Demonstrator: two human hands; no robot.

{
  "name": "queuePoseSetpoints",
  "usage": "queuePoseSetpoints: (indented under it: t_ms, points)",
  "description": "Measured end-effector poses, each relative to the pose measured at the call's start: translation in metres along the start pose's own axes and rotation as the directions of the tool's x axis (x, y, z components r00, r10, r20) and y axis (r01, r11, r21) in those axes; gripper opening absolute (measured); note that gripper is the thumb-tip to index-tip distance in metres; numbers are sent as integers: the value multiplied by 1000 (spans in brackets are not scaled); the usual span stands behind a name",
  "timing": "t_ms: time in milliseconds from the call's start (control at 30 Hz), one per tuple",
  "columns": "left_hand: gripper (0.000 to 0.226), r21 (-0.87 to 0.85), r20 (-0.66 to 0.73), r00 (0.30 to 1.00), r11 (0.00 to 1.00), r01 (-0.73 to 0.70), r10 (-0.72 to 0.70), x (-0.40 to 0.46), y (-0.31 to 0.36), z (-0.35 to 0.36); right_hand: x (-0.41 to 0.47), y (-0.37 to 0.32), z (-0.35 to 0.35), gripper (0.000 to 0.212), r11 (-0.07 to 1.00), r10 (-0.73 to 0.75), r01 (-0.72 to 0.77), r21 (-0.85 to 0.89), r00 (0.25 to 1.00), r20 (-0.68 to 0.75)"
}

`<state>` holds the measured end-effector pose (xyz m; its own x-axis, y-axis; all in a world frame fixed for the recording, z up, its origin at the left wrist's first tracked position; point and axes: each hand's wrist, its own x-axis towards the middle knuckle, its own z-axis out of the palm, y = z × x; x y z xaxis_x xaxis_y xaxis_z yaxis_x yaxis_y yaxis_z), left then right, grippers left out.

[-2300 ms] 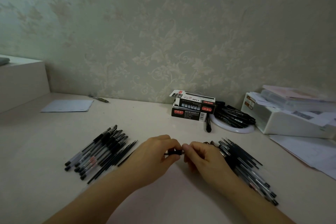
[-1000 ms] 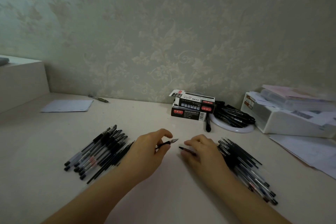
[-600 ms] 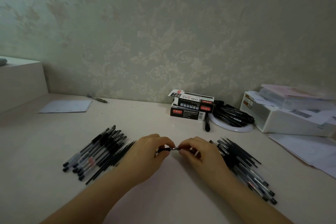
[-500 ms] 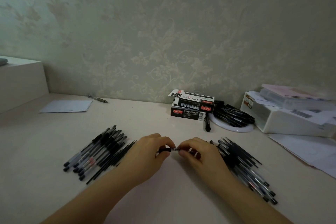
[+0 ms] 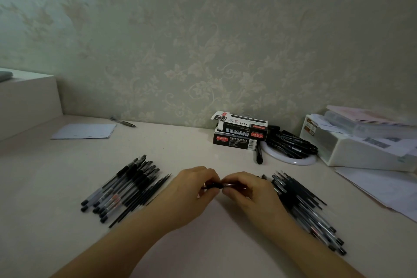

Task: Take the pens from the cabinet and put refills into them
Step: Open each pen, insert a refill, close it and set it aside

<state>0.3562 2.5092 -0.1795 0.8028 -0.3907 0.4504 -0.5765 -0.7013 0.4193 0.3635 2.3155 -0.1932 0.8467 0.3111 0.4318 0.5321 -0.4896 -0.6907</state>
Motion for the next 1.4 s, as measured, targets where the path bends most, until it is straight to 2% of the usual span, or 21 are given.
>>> queuePoseSetpoints:
  t_ms: [233, 400, 600, 1100, 1300, 1400]
  points:
    - [11, 26, 19, 1000, 1000, 1, -1, -2, 0, -2, 0, 5, -4, 14, 994, -39, 48, -97, 995, 96]
    - [12, 2, 10, 1000, 1000, 3, -3, -1, 3, -3, -1, 6, -7, 15, 990, -97, 104, -96, 992, 76]
    - [15, -69, -83, 996, 997, -38, 32, 0, 8, -5, 1, 2, -9, 17, 987, -133, 132, -92, 991, 4]
    - [18, -99, -76, 995, 993, -70, 62, 0, 14, -5, -1, 1, -11, 26, 952, -257, 253, -172, 967, 2]
    - [17, -69, -90, 996, 997, -24, 18, 1, 11, -5, 3, 6, -4, 17, 957, -230, 221, -190, 973, -27]
    - [16, 0, -123, 992, 1000, -3, 3, 1, 8, -7, 6, 4, 4, 29, 947, -186, 179, -269, 982, -2]
